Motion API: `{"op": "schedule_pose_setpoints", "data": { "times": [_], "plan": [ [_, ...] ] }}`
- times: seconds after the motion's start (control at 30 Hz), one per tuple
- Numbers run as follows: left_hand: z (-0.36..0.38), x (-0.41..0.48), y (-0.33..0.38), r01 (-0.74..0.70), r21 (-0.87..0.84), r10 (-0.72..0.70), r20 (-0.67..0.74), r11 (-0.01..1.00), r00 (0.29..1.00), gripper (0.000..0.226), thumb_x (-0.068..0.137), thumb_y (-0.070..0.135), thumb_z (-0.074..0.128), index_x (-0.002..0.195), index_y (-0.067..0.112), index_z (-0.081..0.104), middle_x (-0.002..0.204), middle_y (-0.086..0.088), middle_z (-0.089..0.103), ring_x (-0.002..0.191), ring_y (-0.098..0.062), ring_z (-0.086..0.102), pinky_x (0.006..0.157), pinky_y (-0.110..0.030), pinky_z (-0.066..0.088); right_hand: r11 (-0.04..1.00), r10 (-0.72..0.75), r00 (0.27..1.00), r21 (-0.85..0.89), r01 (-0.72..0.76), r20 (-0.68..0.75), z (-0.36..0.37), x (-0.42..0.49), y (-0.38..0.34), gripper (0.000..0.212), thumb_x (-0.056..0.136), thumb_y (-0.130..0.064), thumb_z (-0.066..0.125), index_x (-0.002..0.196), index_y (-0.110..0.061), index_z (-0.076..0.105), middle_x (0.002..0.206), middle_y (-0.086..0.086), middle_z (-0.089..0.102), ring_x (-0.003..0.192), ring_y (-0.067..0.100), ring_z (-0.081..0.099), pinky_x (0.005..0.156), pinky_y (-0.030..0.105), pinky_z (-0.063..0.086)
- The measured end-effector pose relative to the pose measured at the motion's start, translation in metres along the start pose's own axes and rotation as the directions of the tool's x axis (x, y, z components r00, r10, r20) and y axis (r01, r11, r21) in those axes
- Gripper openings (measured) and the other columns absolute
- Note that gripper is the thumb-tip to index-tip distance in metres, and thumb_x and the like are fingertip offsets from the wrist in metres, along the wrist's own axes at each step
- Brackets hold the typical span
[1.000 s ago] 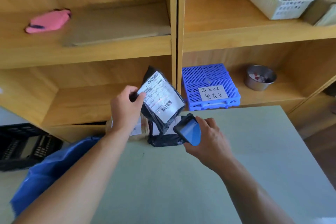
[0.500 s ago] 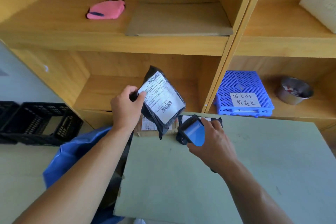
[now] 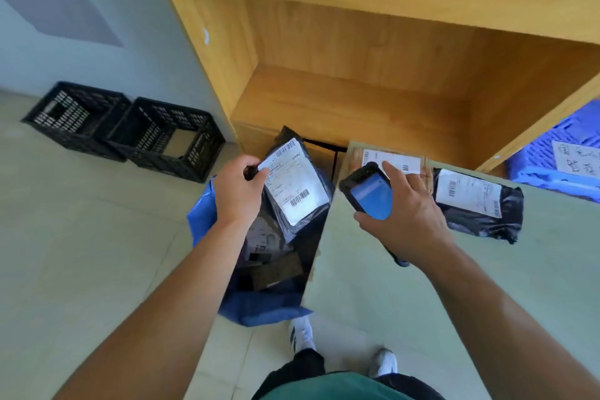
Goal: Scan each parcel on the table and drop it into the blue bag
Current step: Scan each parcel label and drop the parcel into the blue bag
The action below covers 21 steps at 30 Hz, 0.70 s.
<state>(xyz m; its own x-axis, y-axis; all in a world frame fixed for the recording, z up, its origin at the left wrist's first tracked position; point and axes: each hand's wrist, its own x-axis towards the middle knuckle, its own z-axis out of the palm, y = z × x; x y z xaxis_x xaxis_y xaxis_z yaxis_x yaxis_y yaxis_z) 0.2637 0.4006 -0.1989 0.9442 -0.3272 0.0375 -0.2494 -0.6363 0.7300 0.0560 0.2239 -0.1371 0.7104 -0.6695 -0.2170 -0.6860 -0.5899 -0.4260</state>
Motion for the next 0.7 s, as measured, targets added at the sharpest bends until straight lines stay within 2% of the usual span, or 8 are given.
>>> {"op": "schedule_pose_setpoints", "data": {
  "times": [0.07,0.13,0.23,0.3,0.4,0.5,0.6,0.7],
  "plan": [
    [-0.008,-0.005,-0.03,0.041,0.024,-0.041,0.014,0.999,0.999,0.017,0.092,0.02,0.072,0.108,0.013,0.072,0.102,0.004,0.07,0.095,-0.015,0.061,0.086,-0.028,0.047,1.0,-0.014,1.0,0.0,0.014,0.012,0.011,0.001,-0.014,0.092,0.075,-0.056,0.07,0.15,-0.036,0.021,0.133,0.002,0.043,0.105,0.025,0.052,0.07,0.032,0.037],
    [-0.013,-0.012,-0.055,0.074,0.044,-0.075,0.024,0.996,0.997,0.015,0.091,0.017,0.073,0.104,0.01,0.073,0.095,0.006,0.065,0.091,-0.014,0.058,0.083,-0.021,0.039,0.999,-0.027,0.999,0.021,0.027,0.025,0.021,0.004,-0.025,0.091,0.076,-0.054,0.071,0.15,-0.035,0.022,0.133,0.003,0.043,0.112,0.025,0.05,0.074,0.032,0.036],
    [-0.012,-0.016,-0.079,0.101,0.068,-0.103,0.029,0.993,0.994,0.008,0.088,0.017,0.074,0.094,0.011,0.071,0.086,0.006,0.062,0.088,-0.016,0.058,0.082,-0.03,0.045,0.999,-0.03,0.998,0.034,0.029,0.053,0.034,0.006,-0.036,0.091,0.074,-0.056,0.071,0.149,-0.036,0.023,0.131,0.003,0.044,0.114,0.025,0.049,0.076,0.032,0.037],
    [-0.007,-0.016,-0.091,0.13,0.044,-0.133,0.083,0.991,0.988,0.015,0.088,0.021,0.076,0.098,0.013,0.07,0.088,0.008,0.062,0.089,-0.013,0.058,0.083,-0.03,0.046,0.999,-0.038,0.997,0.036,0.035,0.063,0.04,0.008,-0.043,0.092,0.074,-0.057,0.071,0.15,-0.036,0.023,0.132,0.003,0.043,0.116,0.025,0.049,0.077,0.033,0.039],
    [0.005,-0.019,-0.101,0.232,-0.017,-0.22,0.254,0.973,0.942,0.048,0.087,0.037,0.077,0.127,0.018,0.06,0.114,0.01,0.061,0.111,-0.01,0.056,0.092,-0.022,0.038,0.999,-0.025,0.997,0.05,0.021,0.077,0.043,0.014,-0.05,0.094,0.075,-0.055,0.072,0.151,-0.034,0.023,0.137,0.003,0.042,0.123,0.025,0.045,0.088,0.036,0.041],
    [0.015,-0.023,-0.107,0.312,0.047,-0.309,0.344,0.949,0.887,0.067,0.093,0.047,0.067,0.15,0.02,0.043,0.147,-0.001,0.051,0.137,-0.02,0.047,0.107,-0.031,0.036,0.999,-0.013,0.997,0.049,0.01,0.072,0.042,0.017,-0.049,0.094,0.075,-0.056,0.072,0.151,-0.034,0.023,0.138,0.003,0.042,0.125,0.025,0.044,0.089,0.036,0.041],
    [0.023,-0.021,-0.107,0.267,0.081,-0.279,0.327,0.96,0.903,0.065,0.095,0.047,0.064,0.15,0.019,0.044,0.149,-0.005,0.052,0.14,-0.025,0.046,0.113,-0.037,0.036,0.998,0.008,0.998,0.062,-0.012,0.065,0.038,0.018,-0.042,0.093,0.075,-0.056,0.072,0.151,-0.036,0.023,0.136,0.002,0.043,0.123,0.024,0.045,0.084,0.031,0.037],
    [0.033,-0.017,-0.093,0.212,0.077,-0.225,0.333,0.974,0.916,0.064,0.094,0.047,0.065,0.149,0.02,0.045,0.149,-0.004,0.053,0.14,-0.023,0.046,0.113,-0.036,0.036,0.995,0.038,0.997,0.091,-0.044,0.07,0.034,0.017,-0.029,0.093,0.077,-0.052,0.073,0.152,-0.035,0.021,0.138,0.001,0.041,0.126,0.022,0.041,0.083,0.027,0.032]
  ]
}}
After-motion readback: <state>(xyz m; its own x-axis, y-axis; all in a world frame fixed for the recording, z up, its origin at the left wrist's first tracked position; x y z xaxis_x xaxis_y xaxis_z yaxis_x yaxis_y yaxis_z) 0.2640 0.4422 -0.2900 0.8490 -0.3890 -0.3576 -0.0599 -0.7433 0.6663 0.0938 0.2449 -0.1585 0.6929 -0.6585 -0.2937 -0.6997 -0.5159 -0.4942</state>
